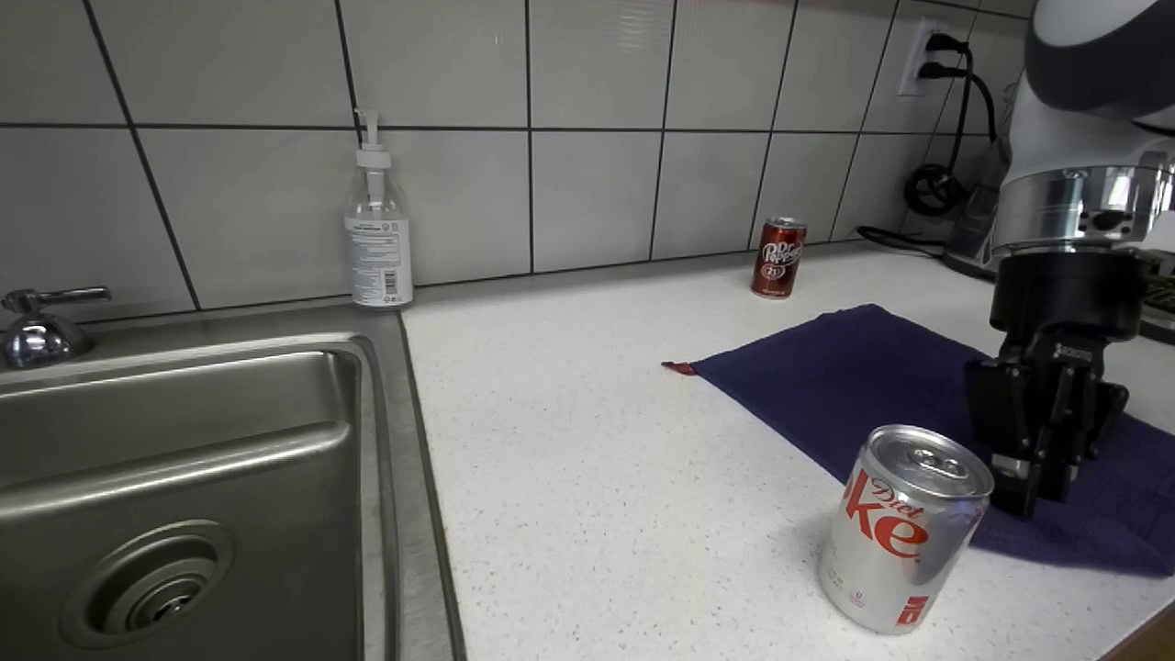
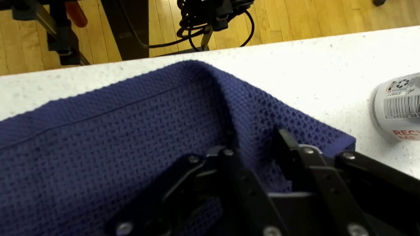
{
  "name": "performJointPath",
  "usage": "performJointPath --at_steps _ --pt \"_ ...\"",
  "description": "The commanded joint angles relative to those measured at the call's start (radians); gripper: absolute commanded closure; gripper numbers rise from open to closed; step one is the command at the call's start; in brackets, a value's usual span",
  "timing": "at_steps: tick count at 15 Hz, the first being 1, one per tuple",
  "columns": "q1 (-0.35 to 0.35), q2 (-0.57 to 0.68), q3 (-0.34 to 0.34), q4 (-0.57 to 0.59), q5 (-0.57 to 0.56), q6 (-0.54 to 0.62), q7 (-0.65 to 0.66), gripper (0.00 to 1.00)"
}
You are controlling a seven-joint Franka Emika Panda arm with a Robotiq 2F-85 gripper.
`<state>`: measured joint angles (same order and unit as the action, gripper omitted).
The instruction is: Fold the blue towel twice in a triangular shape
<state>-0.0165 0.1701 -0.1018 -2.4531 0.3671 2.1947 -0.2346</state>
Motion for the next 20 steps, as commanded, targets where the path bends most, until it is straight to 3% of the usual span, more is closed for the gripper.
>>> performJointPath --at_steps 1,2,7,20 --pt "-0.027 -0.015 0.026 0.001 -0.014 0.004 0.02 0.95" --pt "-0.027 -0.017 0.026 0.0 -0.014 0.005 0.019 1.0" --pt "-0.03 -0.034 0.025 -0.009 -0.014 0.001 0.01 0.99" --pt "-0.025 -0.249 0.008 -0.062 -0.083 0.009 0.007 0.99"
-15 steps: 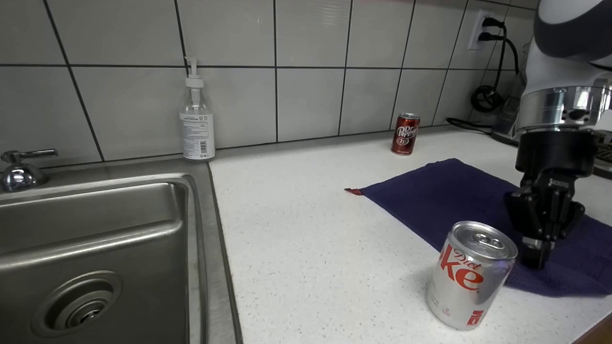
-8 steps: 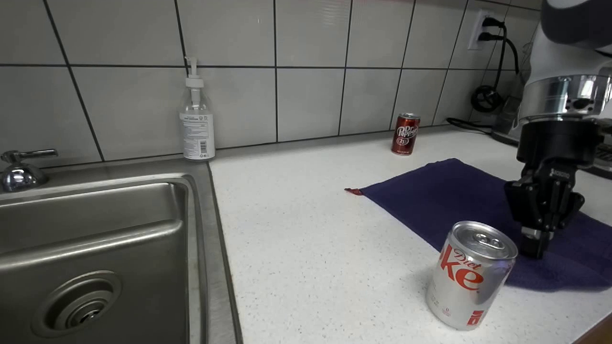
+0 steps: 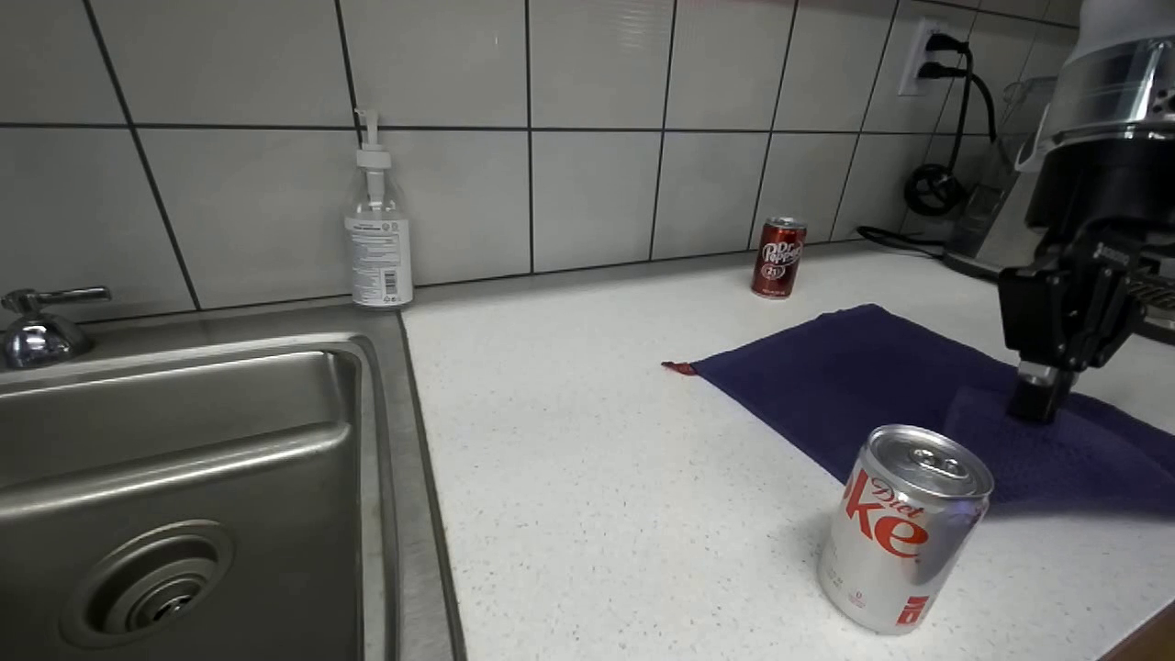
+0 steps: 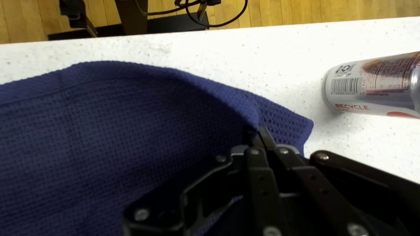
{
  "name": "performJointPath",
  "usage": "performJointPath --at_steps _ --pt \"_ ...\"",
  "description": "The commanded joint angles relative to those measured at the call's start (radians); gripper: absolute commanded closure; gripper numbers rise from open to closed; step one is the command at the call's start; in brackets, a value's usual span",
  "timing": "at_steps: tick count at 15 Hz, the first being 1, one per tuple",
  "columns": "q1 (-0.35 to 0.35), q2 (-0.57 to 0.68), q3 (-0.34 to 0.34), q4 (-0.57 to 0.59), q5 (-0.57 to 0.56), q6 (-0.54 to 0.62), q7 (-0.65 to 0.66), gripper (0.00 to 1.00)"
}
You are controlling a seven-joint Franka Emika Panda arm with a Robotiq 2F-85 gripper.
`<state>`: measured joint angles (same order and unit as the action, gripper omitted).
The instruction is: Fold the blue towel twice in a triangular shape
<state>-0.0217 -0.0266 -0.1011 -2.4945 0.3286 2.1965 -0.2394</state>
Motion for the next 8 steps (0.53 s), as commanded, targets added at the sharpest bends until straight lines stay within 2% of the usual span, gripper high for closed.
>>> performJointPath --at_steps 1,8 --pt "-0.022 -0.058 0.006 -0.017 -0.058 0.008 0.014 0.99" --pt "-0.044 -0.047 -0.011 0.031 -0.113 0.018 0.002 0.99"
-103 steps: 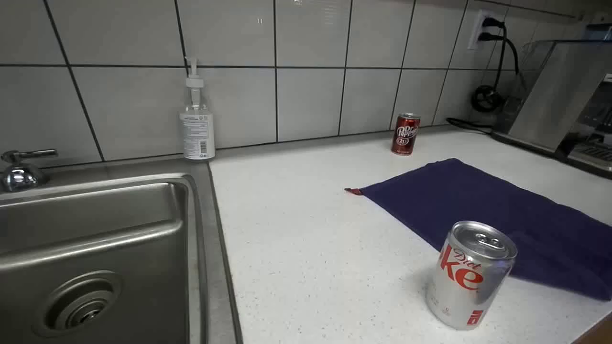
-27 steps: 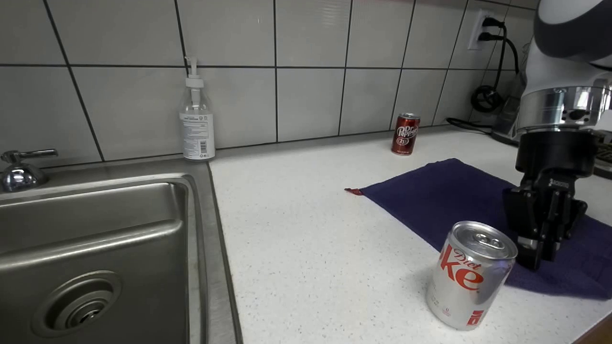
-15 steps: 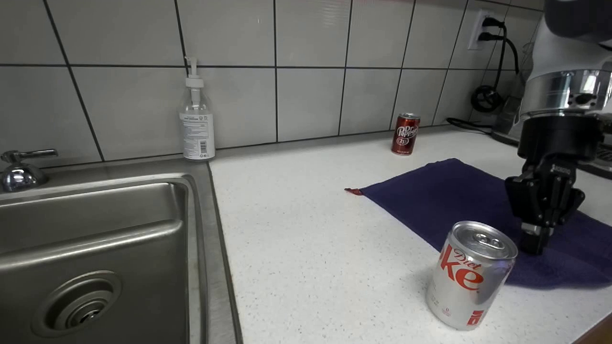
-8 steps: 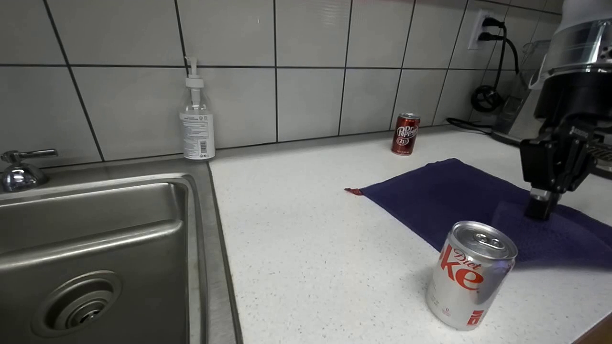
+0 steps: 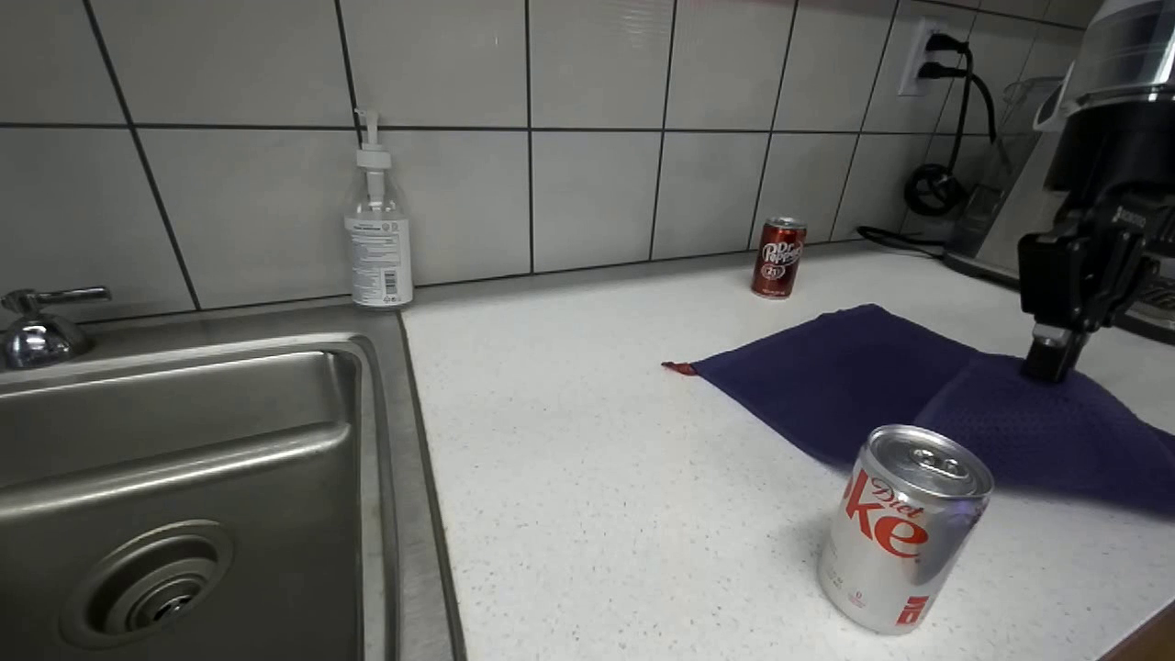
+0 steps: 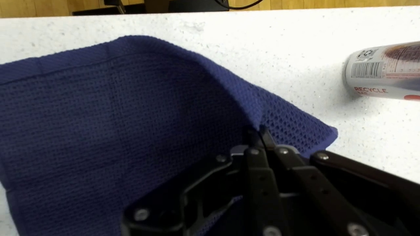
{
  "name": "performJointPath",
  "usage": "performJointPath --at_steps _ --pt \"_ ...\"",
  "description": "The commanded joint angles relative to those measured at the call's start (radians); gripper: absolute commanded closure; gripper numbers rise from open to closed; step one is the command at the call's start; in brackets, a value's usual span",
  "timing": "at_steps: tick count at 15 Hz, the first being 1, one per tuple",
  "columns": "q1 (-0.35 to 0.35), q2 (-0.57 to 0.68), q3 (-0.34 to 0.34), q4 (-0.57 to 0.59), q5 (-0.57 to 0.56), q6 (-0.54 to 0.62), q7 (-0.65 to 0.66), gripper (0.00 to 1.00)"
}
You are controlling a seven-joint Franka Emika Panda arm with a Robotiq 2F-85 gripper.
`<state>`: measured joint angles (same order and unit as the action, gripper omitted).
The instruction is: Fold the blue towel twice in a triangular shape
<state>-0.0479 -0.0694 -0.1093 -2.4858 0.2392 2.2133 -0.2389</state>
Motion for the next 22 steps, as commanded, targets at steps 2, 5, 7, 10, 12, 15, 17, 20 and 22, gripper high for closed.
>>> performJointPath --at_steps 2,5,7,10,12,15,17,20,22 --pt "-0.022 0.007 -0.006 0.042 -0.03 0.003 0.001 0.99" --pt "-0.028 0.016 -0.01 0.069 -0.028 0.002 0.007 0.99" --pt "-0.027 0.022 -0.007 0.083 -0.037 0.013 0.028 0.99" --pt "-0.027 0.046 -0.006 0.114 -0.039 0.024 0.04 0.99" --pt "-0.029 0.073 -0.007 0.148 -0.038 0.021 0.034 0.99" --pt "-0.035 0.112 -0.01 0.201 -0.053 0.018 0.038 0.99" --pt "-0.041 0.14 -0.015 0.238 -0.069 0.013 0.041 0.99" --pt "-0.055 0.175 -0.019 0.28 -0.089 0.013 0.046 0.99" --pt "-0.066 0.197 -0.022 0.307 -0.088 0.008 0.042 0.99"
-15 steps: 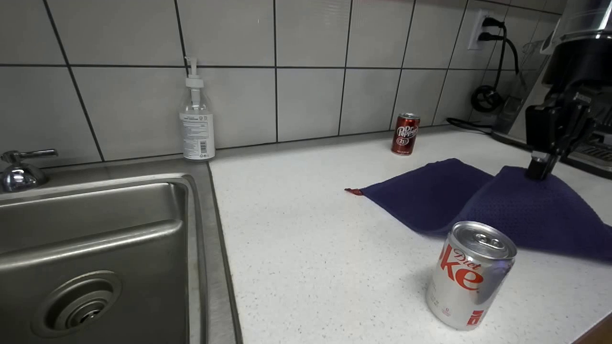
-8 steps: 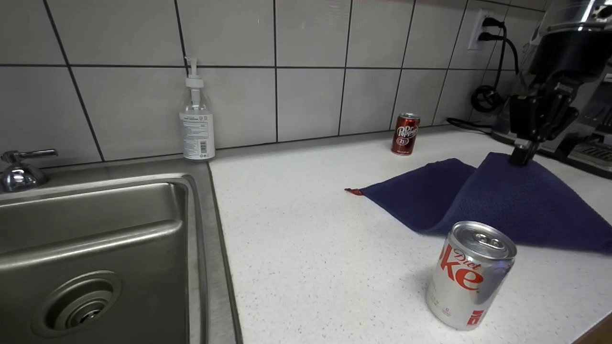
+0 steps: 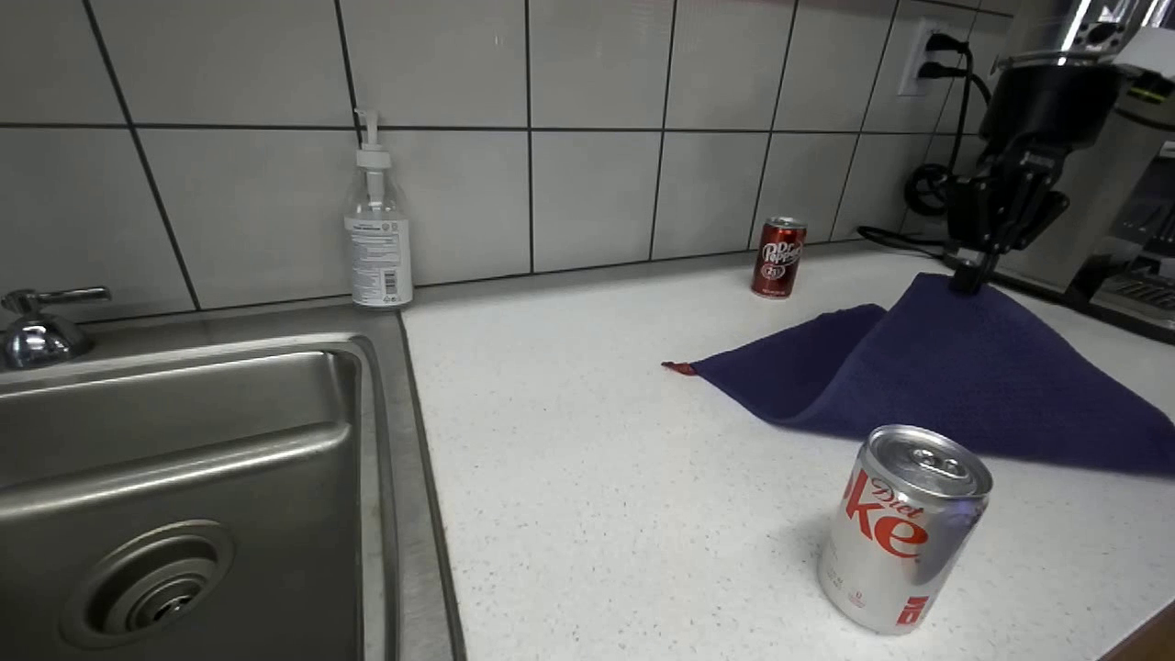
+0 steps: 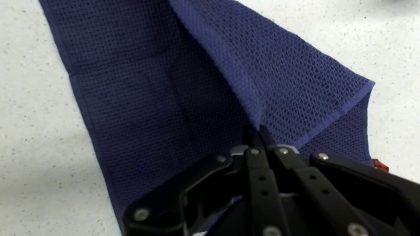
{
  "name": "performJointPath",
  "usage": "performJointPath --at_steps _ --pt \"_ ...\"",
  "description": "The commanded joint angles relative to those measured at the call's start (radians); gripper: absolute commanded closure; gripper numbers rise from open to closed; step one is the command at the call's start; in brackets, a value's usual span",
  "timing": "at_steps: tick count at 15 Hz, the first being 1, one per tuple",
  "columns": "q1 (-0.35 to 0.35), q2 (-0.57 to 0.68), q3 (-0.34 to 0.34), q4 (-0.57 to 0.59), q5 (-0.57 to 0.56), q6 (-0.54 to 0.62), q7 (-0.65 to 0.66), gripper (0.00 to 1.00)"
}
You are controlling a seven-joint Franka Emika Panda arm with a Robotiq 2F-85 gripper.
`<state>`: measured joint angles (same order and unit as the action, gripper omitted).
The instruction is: Fold the blue towel twice in a triangular shape
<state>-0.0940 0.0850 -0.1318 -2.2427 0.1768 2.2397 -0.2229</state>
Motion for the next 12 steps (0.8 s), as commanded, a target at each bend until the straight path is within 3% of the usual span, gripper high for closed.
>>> performJointPath --at_steps 1,12 --pt "-0.025 0.053 0.0 0.076 -0.023 -0.019 0.025 0.99" --pt "-0.062 0.148 -0.011 0.213 -0.019 -0.028 0.057 0.99"
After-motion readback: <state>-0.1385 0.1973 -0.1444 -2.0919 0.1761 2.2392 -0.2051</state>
